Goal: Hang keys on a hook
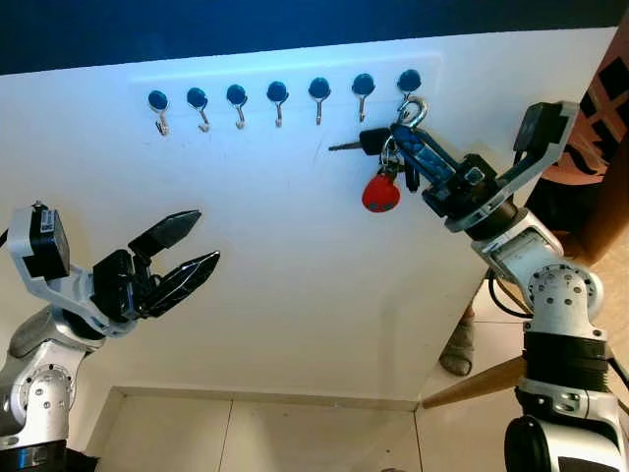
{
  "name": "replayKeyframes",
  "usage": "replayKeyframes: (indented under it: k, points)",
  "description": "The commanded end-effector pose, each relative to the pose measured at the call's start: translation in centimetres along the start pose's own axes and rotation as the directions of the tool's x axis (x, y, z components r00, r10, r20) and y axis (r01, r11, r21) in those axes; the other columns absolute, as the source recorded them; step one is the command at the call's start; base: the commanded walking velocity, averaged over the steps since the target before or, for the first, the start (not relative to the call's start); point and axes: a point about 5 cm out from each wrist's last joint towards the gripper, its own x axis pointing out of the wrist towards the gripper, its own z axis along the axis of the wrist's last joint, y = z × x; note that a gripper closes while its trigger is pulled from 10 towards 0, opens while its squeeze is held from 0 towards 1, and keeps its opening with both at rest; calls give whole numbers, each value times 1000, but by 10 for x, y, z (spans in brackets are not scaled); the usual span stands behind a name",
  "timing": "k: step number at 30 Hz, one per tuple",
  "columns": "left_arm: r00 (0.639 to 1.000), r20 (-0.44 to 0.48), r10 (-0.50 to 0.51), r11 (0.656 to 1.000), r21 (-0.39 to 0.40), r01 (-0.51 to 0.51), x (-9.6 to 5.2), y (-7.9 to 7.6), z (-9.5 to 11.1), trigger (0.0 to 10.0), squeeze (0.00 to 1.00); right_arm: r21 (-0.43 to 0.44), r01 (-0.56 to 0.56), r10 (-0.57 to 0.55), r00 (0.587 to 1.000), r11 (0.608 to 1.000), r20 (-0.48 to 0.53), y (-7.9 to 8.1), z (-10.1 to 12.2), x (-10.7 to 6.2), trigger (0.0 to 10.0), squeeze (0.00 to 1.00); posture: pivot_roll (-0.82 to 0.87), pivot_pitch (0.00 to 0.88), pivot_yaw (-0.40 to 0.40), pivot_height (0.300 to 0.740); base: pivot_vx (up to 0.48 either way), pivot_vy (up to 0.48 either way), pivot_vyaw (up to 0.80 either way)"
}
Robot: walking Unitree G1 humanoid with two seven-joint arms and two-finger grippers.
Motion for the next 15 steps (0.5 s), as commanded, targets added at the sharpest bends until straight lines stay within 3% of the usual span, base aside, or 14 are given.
replayKeyframes:
  k: [1,15]
  points:
    - [999,-18,-30,999,12,30,2,-2,4,10000,0,14,7,-7,1000,1000,29,-1,2,2,10000,0,-148,74,93,740,0,0,0]
    - [999,-18,-38,999,16,38,2,-2,6,10000,0,30,100,-100,995,995,-9,-10,-8,-1,10000,0,-152,73,91,740,0,0,0]
